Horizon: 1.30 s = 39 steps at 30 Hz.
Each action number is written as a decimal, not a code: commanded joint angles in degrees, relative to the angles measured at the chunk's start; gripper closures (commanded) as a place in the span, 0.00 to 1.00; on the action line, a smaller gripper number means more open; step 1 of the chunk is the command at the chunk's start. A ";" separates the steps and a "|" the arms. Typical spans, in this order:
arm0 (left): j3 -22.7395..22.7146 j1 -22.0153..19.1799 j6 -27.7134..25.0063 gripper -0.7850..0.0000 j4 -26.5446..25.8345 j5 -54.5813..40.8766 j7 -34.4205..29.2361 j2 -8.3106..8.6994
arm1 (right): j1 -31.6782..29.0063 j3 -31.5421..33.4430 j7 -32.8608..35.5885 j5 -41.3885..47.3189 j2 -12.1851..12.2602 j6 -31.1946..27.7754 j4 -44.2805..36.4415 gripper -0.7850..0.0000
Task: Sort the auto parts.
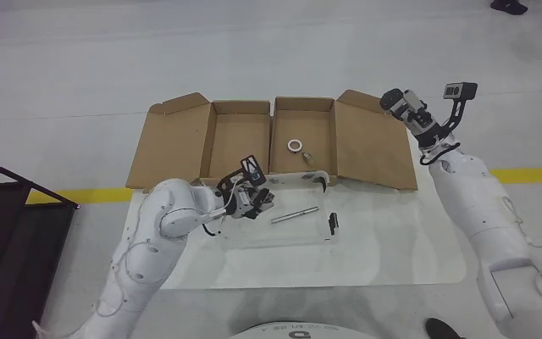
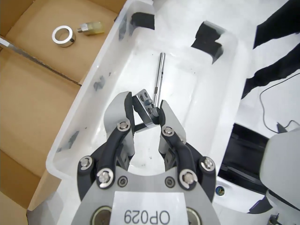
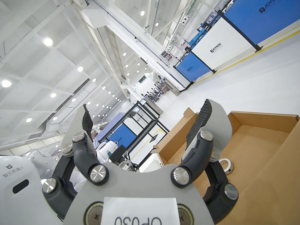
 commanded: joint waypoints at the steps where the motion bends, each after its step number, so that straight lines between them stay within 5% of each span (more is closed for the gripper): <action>1: -3.06 0.50 -0.99 1.00 0.05 -4.31 0.14 0.58 | 0.00 0.00 0.00 0.00 0.00 0.00 0.00 0.00; 8: -10.61 3.52 -3.17 1.00 -1.40 -9.56 3.34 2.14 | 0.00 0.00 0.00 0.00 0.00 0.00 0.00 0.00; 22: -12.83 4.79 -2.74 1.00 -1.34 -12.18 6.37 2.70 | 0.00 0.00 0.00 0.00 0.00 0.00 0.00 0.00; 31: -19.91 5.93 -7.43 1.00 1.71 -42.16 -3.64 5.39 | 0.00 0.00 0.00 0.00 0.00 0.00 0.00 0.00; 39: -16.88 2.94 6.45 1.00 2.36 -80.02 -17.54 9.22 | 0.00 0.00 0.00 0.00 0.00 0.00 0.00 0.00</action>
